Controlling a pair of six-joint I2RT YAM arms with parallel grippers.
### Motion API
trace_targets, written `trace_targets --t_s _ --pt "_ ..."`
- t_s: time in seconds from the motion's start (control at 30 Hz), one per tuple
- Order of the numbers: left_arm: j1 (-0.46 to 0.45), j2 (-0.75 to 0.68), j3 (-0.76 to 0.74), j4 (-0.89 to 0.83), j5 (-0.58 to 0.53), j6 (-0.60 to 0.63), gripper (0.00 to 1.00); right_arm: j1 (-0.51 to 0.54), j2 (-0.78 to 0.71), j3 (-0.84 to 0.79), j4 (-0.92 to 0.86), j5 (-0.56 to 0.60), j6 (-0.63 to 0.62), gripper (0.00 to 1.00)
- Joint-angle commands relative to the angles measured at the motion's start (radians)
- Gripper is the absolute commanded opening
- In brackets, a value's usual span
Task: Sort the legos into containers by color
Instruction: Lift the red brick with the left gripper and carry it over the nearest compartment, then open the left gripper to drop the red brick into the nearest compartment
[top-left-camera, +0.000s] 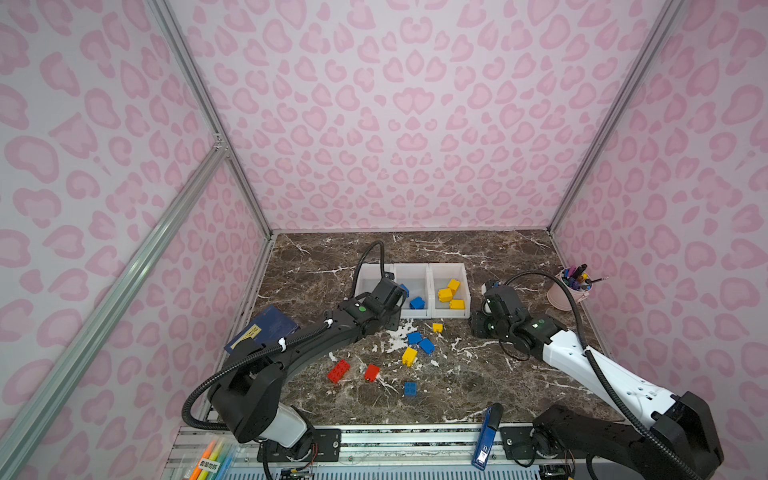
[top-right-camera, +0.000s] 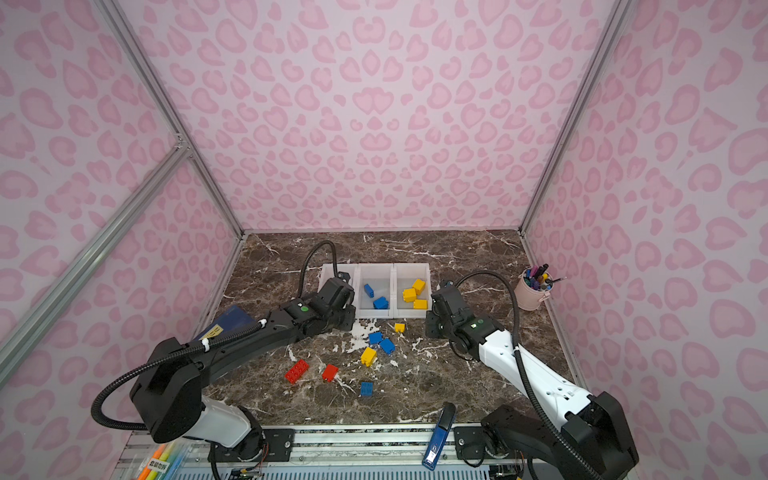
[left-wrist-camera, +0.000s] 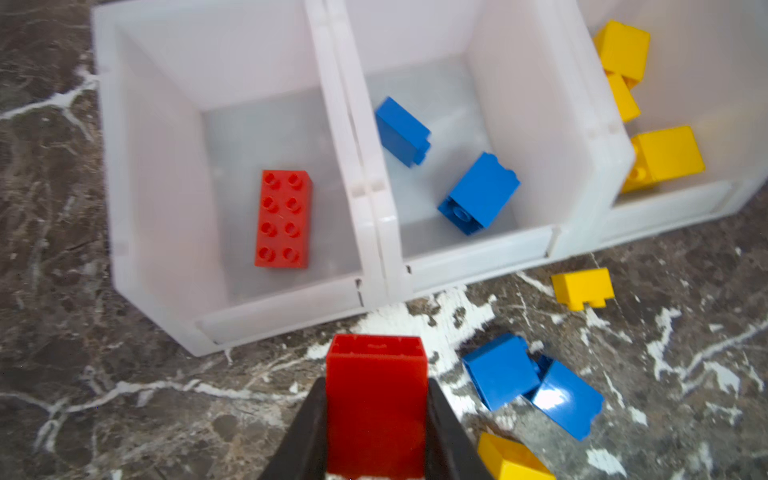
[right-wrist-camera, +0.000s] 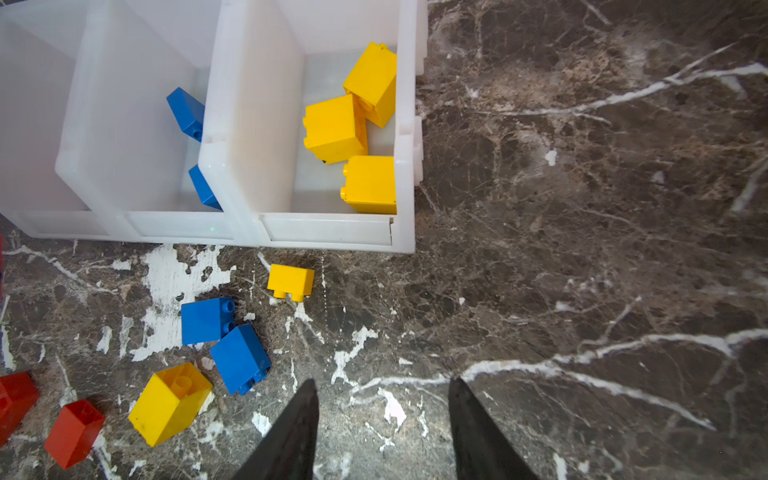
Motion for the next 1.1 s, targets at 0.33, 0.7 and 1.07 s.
trace_targets --t_s 0.33,0.7,1.07 --pt "0.187 0.228 0.215 0.018 0.06 0.114 0.33 0.002 -0.049 -0.03 -0.035 0.02 0.017 0.51" --pt "0.236 0.367 0.309 0.035 0.106 0.092 0.35 0.003 -0.091 -0.041 -0.054 0.031 0.024 0.52" --pt "0.236 0.311 0.293 0.049 0.097 0.077 0.44 0.001 -0.116 -0.056 -0.036 0.033 0.019 0.52"
